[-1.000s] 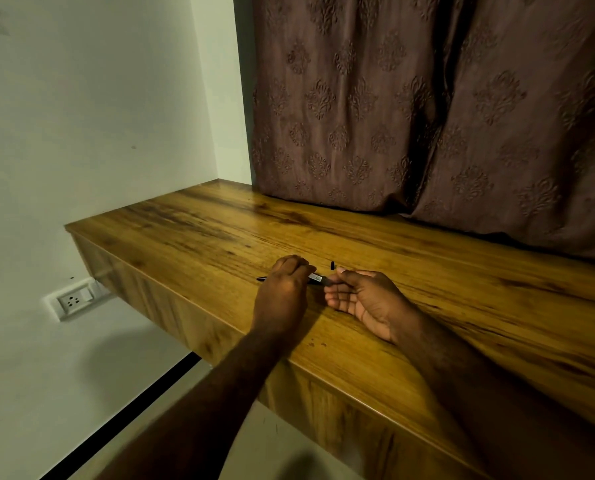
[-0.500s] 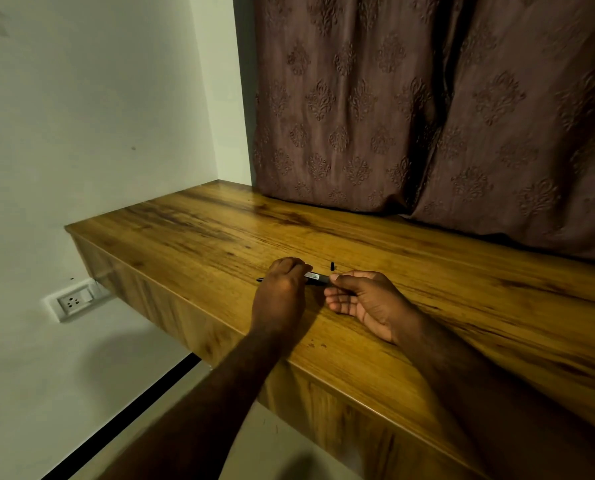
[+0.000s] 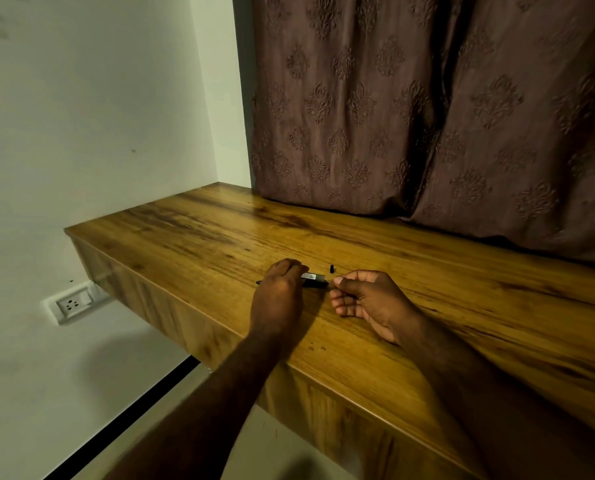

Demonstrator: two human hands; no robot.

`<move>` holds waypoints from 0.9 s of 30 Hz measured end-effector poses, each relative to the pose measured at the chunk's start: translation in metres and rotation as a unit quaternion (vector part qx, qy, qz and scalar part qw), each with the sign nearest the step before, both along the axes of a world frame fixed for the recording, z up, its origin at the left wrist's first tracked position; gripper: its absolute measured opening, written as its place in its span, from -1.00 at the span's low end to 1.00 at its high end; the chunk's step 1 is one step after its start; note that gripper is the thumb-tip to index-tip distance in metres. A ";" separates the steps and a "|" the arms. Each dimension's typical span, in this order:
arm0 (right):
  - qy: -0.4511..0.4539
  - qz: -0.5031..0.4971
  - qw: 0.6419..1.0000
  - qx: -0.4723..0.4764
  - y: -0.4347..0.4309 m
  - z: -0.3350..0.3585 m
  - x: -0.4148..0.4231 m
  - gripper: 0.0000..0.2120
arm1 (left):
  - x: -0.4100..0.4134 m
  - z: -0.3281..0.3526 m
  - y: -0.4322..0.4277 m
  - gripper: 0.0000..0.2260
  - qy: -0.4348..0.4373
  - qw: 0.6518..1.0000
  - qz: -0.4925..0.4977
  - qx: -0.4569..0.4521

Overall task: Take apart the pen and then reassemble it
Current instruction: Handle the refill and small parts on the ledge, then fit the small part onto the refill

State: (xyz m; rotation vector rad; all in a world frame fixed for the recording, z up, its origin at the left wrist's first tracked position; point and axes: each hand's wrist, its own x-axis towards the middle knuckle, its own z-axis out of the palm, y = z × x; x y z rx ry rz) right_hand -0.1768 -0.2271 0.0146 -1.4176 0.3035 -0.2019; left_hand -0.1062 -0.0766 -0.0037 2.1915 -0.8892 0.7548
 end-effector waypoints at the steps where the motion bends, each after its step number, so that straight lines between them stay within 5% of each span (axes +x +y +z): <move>1: -0.002 -0.002 1.000 -0.005 -0.002 0.001 -0.001 -0.81 | 0.000 0.000 0.000 -0.75 0.004 1.000 0.002 -0.006; 19: -0.042 -0.060 0.997 -0.020 -0.023 0.005 -0.002 -0.91 | 0.007 -0.002 0.004 -0.87 0.119 0.988 0.032 -0.095; 27: -0.062 -0.197 0.940 -0.271 -0.033 -0.005 0.002 -0.87 | 0.007 -0.004 0.003 -0.90 0.096 0.990 0.004 -0.103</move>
